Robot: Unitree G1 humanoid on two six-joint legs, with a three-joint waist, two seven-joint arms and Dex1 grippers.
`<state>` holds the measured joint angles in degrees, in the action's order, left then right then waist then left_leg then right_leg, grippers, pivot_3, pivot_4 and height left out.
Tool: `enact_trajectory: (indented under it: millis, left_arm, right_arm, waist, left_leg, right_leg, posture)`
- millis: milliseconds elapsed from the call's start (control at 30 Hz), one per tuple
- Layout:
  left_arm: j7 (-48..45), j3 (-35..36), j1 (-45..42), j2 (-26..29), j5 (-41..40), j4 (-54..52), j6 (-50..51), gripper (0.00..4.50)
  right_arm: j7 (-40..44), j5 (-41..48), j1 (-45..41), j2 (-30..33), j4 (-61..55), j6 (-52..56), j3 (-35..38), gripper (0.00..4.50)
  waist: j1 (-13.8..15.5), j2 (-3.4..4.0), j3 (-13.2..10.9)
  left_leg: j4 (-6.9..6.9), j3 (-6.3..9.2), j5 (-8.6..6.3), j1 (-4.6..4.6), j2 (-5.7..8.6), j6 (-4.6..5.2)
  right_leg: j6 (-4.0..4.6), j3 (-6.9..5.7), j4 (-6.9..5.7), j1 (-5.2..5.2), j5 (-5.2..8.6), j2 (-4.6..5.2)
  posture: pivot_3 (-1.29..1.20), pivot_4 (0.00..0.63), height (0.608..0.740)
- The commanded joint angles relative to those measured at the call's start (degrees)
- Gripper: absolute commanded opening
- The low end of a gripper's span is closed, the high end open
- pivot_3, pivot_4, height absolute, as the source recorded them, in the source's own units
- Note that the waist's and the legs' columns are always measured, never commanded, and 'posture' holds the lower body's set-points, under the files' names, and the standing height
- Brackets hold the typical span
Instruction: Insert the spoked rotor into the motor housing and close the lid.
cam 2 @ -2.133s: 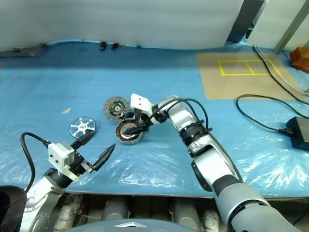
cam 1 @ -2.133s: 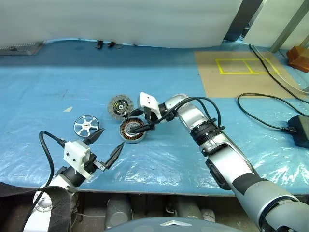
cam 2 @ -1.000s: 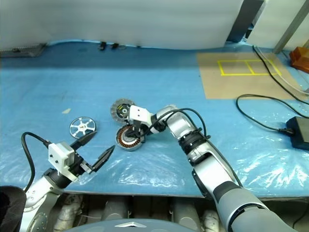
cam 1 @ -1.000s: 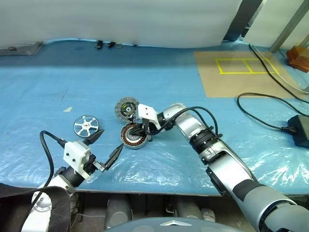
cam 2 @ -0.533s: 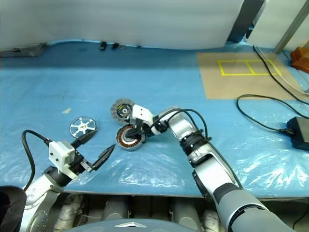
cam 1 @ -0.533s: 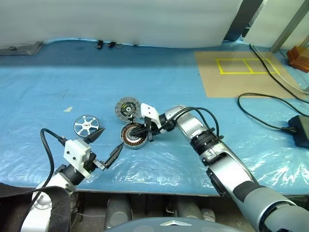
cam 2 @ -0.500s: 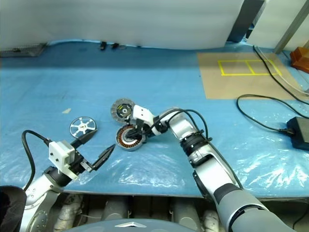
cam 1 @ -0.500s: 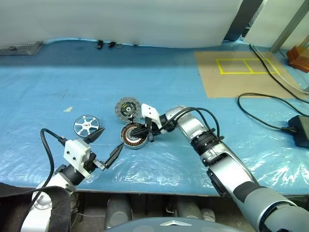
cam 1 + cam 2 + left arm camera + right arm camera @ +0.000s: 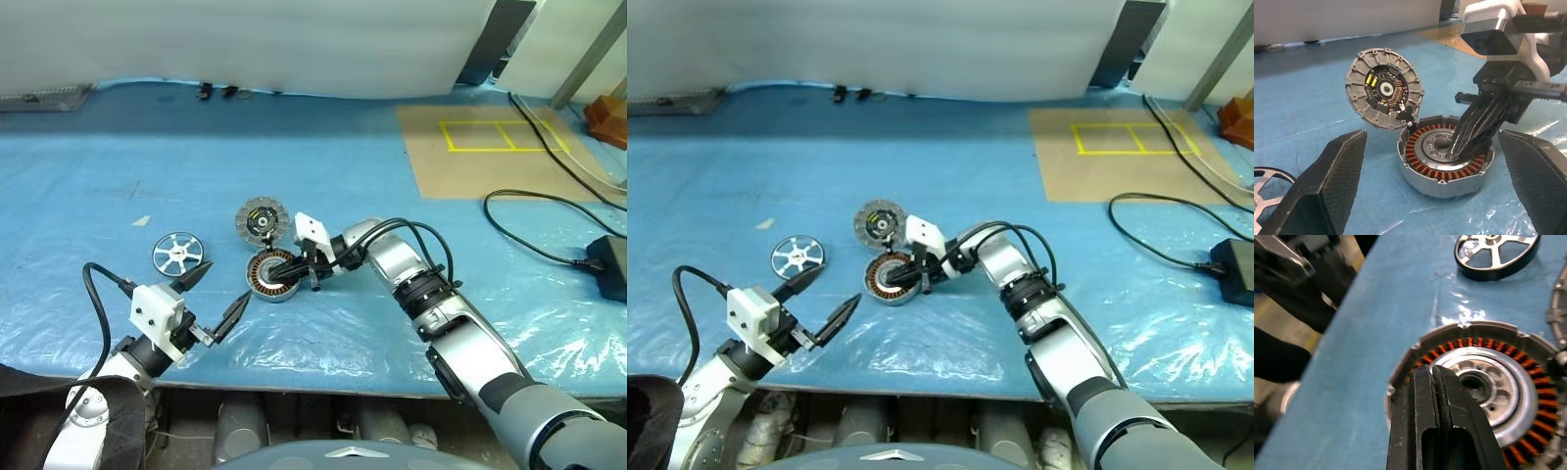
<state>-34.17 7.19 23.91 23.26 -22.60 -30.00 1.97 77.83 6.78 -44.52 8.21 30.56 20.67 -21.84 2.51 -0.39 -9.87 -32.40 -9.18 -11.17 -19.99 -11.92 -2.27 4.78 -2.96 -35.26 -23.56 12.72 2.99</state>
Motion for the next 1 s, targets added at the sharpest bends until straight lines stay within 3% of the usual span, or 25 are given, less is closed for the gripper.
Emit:
enact_trajectory:
  millis: [33, 167, 300, 567, 800, 933, 1000]
  left_arm:
    - [0.2, 0.2, 0.0, -0.1, -0.6, -2.2, -0.2, 4.5]
    - [0.2, 0.3, -0.1, -0.1, -0.8, -2.1, -0.3, 4.5]
    - [0.0, 0.3, -0.2, 0.0, -0.8, -1.9, -0.2, 4.5]
    - [-0.5, 0.2, -0.3, 0.2, -0.8, -1.8, -0.2, 4.5]
    - [-0.1, -1.3, -0.3, -0.7, 0.1, -1.7, -0.6, 4.5]
    - [-0.2, -0.9, -0.5, -0.7, 0.1, -1.5, -0.6, 4.5]
    - [-0.2, -0.5, -0.7, -0.5, -0.1, -1.5, -0.5, 4.5]
  right_arm:
    - [0.6, 1.7, -1.2, -0.1, -3.1, 1.2, 1.0, 0.05]
    - [-3.2, -5.3, -0.8, 1.3, 1.7, -7.3, -3.2, 0.05]
    - [-0.5, 0.0, -1.0, -0.1, -0.9, -2.4, -0.2, 0.05]
    - [-3.5, 0.5, -2.2, -2.1, 0.6, -1.9, 2.1, 0.05]
    - [-7.4, -2.9, -4.8, -2.6, 6.8, -5.6, 1.3, 0.05]
    - [-7.5, -10.3, -4.5, 0.5, 10.0, -12.8, -4.4, 0.05]
    - [-7.5, -9.8, -4.7, 0.4, 10.3, -14.0, -3.8, 0.05]
  waist:
    - [-0.1, 0.0, 0.0]
    - [-0.1, -0.01, 0.0]
    - [-0.1, 0.0, 0.0]
    - [-0.1, 0.0, 0.0]
    - [-0.1, 0.0, 0.0]
    - [-0.1, 0.0, 0.0]
    - [-0.1, 0.02, 0.0]
  left_leg:
    - [0.01, 0.0, 0.0, -0.01, -0.01, 0.0]
    - [0.0, 0.0, 0.0, -0.01, 0.01, 0.0]
    - [0.01, 0.0, 0.0, 0.02, 0.0, 0.0]
    - [0.02, -0.01, 0.0, -0.02, 0.0, 0.0]
    - [0.01, -0.01, 0.0, -0.02, 0.01, -0.01]
    - [0.02, -0.01, 0.0, -0.02, 0.01, -0.01]
    - [0.02, -0.01, 0.0, 0.04, 0.01, 0.0]
  right_leg:
    - [0.0, 0.0, -0.01, -0.02, 0.0, 0.0]
    - [0.0, 0.0, 0.0, -0.01, 0.0, 0.01]
    - [0.0, 0.0, 0.0, 0.02, 0.0, 0.0]
    - [0.0, 0.0, 0.0, -0.04, 0.0, 0.0]
    - [0.0, 0.0, 0.0, -0.04, 0.0, 0.01]
    - [0.0, 0.0, 0.0, -0.05, 0.0, 0.01]
    - [0.0, 0.0, 0.0, 0.05, 0.0, 0.02]
  posture:
    - [0.0, 0.15, 0.74]
    - [0.0, 0.15, 0.74]
    - [0.0, 0.15, 0.74]
    - [0.0, 0.15, 0.74]
    - [0.0, 0.15, 0.74]
    - [0.0, 0.15, 0.74]
    - [0.0, 0.15, 0.74]
